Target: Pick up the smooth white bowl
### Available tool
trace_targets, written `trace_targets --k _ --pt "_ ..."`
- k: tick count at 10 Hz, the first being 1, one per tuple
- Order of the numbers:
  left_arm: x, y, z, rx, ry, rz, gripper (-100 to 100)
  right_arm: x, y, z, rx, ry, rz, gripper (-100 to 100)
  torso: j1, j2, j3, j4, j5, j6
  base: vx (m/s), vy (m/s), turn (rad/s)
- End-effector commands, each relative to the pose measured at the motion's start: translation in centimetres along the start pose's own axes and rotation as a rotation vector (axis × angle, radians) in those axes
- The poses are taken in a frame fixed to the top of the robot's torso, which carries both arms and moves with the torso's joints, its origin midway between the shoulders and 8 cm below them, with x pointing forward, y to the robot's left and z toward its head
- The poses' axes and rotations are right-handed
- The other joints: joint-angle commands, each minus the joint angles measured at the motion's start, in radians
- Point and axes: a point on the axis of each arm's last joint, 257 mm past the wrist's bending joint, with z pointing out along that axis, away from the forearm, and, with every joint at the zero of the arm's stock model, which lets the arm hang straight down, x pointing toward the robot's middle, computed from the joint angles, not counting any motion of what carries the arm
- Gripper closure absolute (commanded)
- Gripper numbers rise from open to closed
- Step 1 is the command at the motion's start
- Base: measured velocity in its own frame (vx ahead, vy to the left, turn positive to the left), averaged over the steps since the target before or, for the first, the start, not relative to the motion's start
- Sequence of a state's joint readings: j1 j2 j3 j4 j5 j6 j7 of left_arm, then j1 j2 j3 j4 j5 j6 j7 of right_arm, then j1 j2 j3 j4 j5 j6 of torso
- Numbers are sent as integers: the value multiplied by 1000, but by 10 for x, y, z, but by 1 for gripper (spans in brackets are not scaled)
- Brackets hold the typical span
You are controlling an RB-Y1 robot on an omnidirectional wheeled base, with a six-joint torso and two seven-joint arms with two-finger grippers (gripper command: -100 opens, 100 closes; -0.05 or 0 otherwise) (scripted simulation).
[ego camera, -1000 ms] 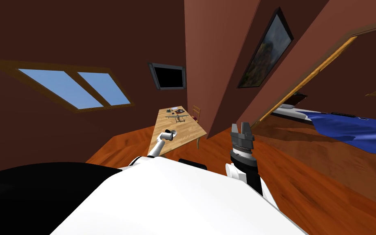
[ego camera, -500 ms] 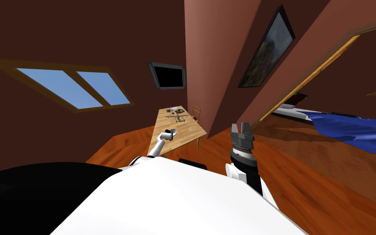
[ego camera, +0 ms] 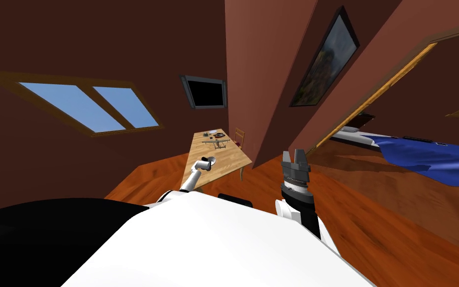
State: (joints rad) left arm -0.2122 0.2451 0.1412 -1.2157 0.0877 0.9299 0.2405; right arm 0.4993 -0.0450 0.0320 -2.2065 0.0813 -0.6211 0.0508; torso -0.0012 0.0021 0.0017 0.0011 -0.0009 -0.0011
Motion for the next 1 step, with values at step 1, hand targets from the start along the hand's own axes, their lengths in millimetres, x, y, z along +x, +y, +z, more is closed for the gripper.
trace_targets --k 1 --pt "0 0 0 0 0 0 0 0 0 0 0 0 0 0 0 0 0 0 0 0 0 0 0"
